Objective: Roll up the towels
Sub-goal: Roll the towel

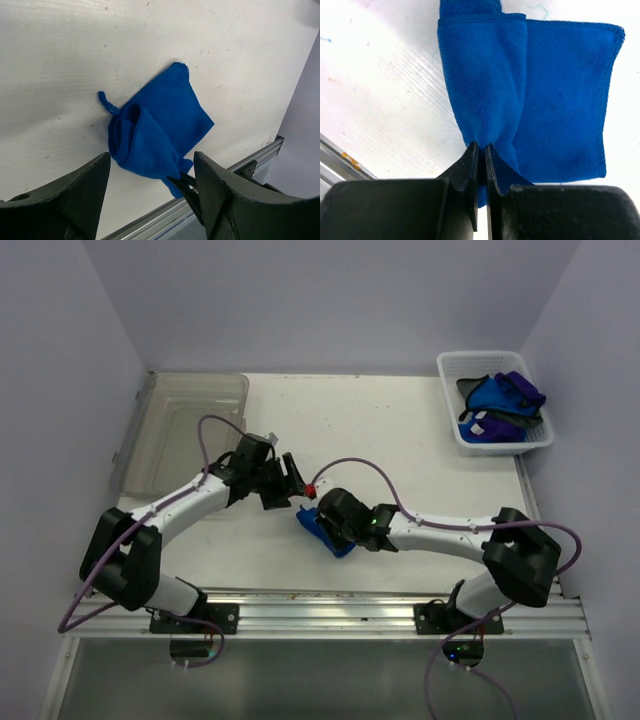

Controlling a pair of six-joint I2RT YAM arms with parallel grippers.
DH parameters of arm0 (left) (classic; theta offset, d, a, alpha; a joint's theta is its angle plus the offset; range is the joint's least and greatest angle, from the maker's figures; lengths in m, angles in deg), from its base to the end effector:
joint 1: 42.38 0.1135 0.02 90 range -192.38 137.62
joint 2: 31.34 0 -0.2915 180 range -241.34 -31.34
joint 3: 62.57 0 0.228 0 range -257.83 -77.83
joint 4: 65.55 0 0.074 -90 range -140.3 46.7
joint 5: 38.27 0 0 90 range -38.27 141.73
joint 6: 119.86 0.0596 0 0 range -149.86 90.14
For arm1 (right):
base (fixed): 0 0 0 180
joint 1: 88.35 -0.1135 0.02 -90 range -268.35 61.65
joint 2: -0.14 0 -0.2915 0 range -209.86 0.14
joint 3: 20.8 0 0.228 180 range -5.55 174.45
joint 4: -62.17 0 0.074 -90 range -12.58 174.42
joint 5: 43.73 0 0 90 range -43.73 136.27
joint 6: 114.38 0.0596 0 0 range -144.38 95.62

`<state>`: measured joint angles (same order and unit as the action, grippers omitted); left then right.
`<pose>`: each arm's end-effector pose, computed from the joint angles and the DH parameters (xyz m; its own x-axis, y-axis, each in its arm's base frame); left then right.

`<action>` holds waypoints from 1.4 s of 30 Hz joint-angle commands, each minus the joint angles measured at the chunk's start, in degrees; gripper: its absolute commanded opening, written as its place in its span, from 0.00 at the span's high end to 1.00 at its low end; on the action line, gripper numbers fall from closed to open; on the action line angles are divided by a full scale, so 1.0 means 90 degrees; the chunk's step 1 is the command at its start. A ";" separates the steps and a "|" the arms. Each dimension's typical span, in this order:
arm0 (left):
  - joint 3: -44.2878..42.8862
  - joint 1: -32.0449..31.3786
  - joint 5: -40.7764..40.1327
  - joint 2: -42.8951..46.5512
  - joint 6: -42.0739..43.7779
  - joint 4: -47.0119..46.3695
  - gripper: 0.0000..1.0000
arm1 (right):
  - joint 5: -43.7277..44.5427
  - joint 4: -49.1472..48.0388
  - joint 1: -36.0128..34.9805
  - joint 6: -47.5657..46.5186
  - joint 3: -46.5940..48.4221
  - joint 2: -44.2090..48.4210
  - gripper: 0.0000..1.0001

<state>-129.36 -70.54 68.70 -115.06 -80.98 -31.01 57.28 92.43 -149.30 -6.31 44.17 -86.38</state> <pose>0.2456 -0.1512 0.2344 -0.9091 -0.3579 -0.2133 -0.1529 0.7628 -0.6282 0.1538 0.2535 0.2166 -0.6112 -0.4733 -0.6343 -0.6429 0.7644 0.0491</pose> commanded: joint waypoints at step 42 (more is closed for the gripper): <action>0.0570 -0.0484 0.0243 -0.0902 -0.0180 -0.0689 1.00 | -0.1900 0.0021 0.1257 -0.0034 -0.0270 0.0637 0.37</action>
<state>-121.44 -74.78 70.97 -122.62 -83.23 -39.97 31.14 87.55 -134.81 -2.68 39.20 -85.38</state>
